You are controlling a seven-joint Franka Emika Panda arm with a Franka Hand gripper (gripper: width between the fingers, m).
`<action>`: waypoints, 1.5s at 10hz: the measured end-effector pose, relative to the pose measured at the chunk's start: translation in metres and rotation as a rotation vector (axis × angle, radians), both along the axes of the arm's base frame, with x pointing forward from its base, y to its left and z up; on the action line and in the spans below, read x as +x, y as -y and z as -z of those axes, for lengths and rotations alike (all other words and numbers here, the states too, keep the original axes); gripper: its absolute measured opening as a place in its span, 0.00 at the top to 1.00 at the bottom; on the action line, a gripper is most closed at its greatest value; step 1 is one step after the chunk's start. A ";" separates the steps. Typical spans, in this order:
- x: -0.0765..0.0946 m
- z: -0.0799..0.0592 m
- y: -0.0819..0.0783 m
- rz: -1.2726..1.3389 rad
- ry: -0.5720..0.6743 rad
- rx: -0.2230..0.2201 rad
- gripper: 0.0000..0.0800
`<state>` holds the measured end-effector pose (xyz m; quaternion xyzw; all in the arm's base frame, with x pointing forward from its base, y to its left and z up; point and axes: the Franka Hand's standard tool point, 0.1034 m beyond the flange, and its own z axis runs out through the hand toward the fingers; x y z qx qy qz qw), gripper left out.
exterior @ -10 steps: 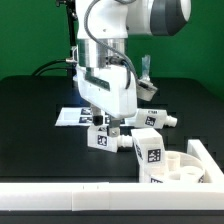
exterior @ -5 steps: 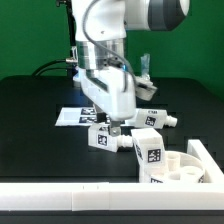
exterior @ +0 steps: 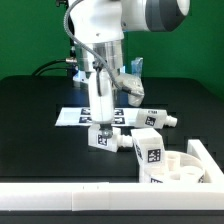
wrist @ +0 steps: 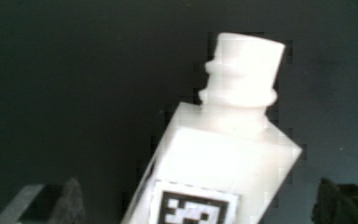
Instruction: Assemble stool
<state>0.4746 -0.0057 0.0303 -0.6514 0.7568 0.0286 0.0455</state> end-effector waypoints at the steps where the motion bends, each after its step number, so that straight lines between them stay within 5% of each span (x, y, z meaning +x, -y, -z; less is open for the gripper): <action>1: -0.002 0.005 0.002 0.080 -0.011 0.005 0.19; 4: -0.007 0.019 0.000 0.092 -0.028 -0.018 0.19; 5: -0.007 0.019 0.000 0.085 -0.027 -0.018 0.31; 6: -0.007 0.019 0.001 0.060 -0.024 -0.019 0.31; 7: -0.007 0.019 0.000 0.059 -0.024 -0.019 0.55; 8: -0.007 0.019 0.000 0.038 -0.022 -0.020 0.60; 10: -0.002 0.011 -0.001 -0.402 0.029 -0.044 0.60; 15: -0.004 0.012 0.002 -0.778 0.051 -0.061 0.60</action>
Offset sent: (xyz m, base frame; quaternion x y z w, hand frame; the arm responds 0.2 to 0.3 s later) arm -0.0124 0.0052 -0.0173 -0.0073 0.0362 0.0338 0.9987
